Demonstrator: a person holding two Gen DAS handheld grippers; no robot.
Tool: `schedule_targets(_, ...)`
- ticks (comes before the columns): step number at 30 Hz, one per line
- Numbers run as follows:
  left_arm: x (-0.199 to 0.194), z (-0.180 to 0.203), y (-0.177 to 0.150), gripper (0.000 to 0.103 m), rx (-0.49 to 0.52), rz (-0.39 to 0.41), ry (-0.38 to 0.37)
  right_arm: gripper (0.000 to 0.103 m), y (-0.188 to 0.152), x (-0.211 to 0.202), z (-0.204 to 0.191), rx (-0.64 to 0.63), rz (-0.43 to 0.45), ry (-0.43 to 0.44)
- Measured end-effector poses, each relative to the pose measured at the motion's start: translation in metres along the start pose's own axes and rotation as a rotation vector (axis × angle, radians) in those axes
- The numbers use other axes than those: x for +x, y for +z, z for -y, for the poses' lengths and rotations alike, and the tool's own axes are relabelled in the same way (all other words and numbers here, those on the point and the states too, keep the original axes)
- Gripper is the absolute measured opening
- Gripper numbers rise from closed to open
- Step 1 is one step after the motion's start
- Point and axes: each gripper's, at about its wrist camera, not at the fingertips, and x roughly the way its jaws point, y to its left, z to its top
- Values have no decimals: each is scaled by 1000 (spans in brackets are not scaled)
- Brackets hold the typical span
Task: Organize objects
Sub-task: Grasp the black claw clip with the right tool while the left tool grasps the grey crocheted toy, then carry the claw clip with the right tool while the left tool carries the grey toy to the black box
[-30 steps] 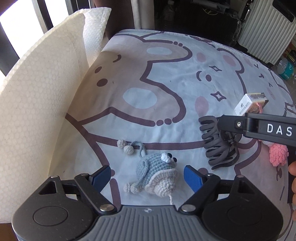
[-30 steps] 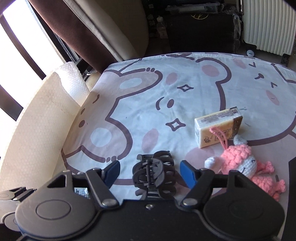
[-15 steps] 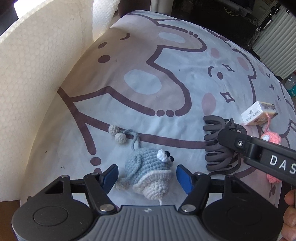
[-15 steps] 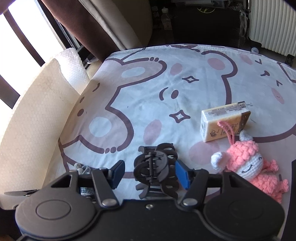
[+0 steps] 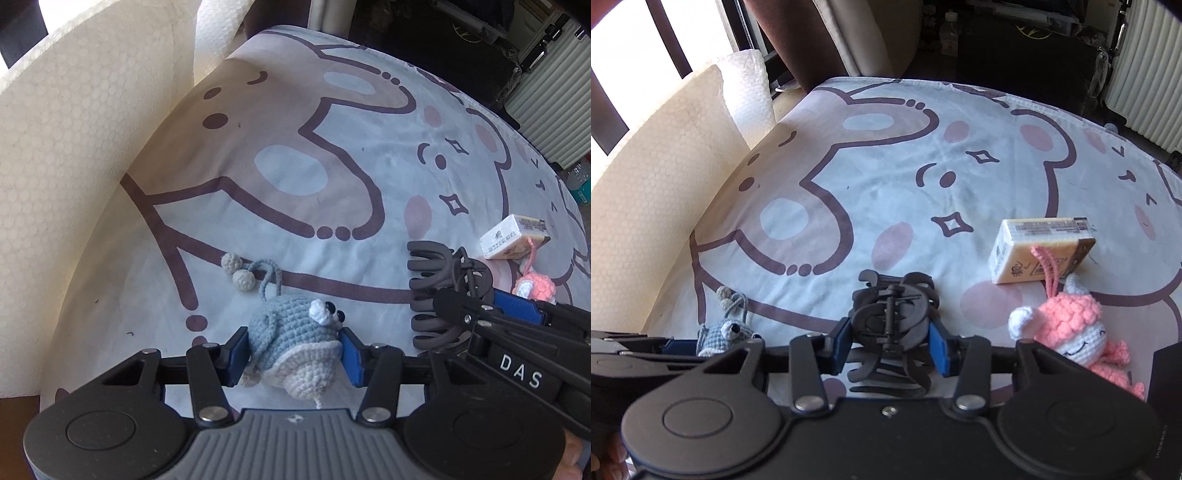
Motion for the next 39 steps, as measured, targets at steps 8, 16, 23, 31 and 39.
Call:
schedule_targets(8,-22,-1,1,52,-26,59,-6,45,-2,-16,-4,-23,24,37)
schedule_targets(16,-49,7,-1,52,3,127,17,45,-10,-37,7,2,31,40)
schedule_targets(23,-73,24,-5,52,94,198,60,45,-13,-62,23,41,72,13)
schedule_targets(31,-98,49,-12,52,165,270,50,45,-19,-96,40,77,147,-25)
schedule_targets(39,-117,77,-22,52,220,318,19,45,-28,-122,58,108,191,-49)
